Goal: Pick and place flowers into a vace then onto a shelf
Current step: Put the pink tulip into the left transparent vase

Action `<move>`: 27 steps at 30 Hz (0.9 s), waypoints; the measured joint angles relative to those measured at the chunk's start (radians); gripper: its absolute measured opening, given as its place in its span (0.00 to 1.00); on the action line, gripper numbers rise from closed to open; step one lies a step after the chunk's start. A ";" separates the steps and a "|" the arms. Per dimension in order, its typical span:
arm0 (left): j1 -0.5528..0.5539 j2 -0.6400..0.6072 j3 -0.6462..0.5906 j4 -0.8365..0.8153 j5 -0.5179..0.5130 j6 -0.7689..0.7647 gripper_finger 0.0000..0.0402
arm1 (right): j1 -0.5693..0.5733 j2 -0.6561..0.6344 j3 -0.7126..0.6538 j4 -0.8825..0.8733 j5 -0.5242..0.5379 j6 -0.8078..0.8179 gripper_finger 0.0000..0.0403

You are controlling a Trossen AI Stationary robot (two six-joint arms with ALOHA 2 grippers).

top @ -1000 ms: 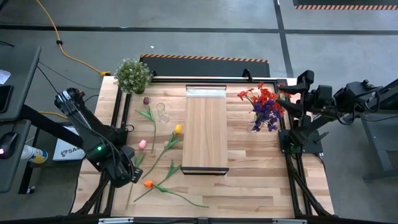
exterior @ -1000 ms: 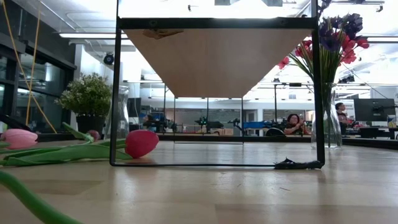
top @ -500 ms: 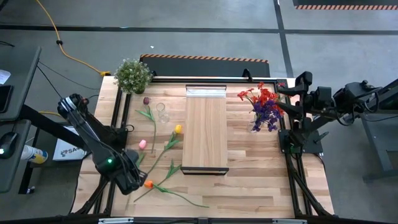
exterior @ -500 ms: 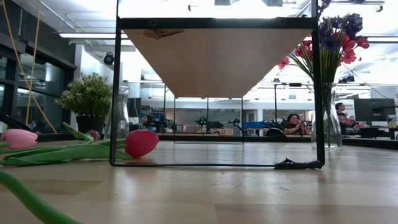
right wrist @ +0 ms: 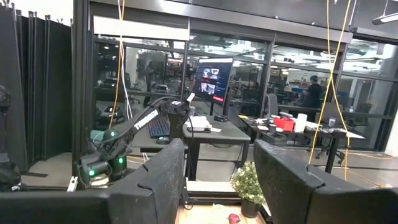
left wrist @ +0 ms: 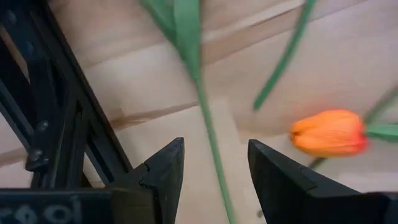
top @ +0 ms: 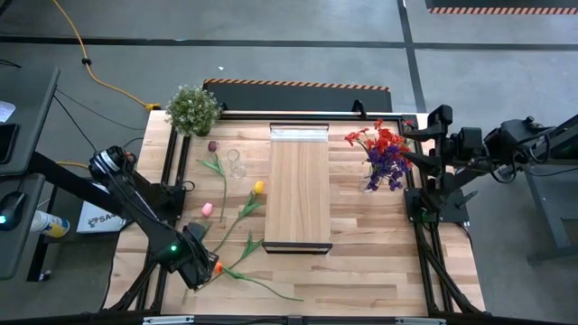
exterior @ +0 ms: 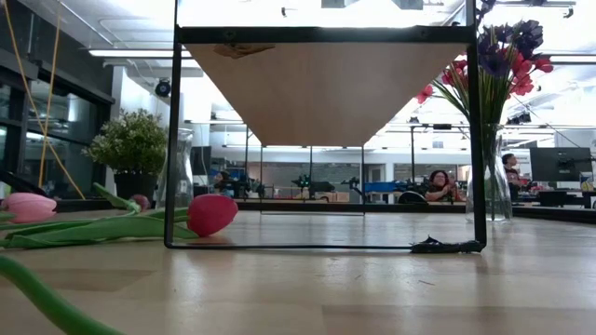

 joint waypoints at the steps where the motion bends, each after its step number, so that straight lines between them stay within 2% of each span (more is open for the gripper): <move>1: -0.002 0.000 -0.025 0.037 0.005 -0.005 0.53 | 0.000 0.000 0.000 0.000 0.000 0.000 0.46; 12: 0.000 -0.005 -0.260 0.396 0.016 -0.026 0.53 | 0.000 0.000 0.000 0.000 0.000 0.038 0.46; 22: 0.001 -0.007 -0.297 0.420 0.030 -0.040 0.52 | 0.000 0.000 0.000 0.001 0.003 0.038 0.46; 27: 0.001 -0.006 -0.299 0.409 0.029 -0.041 0.42 | 0.000 0.000 0.000 0.001 0.003 0.036 0.46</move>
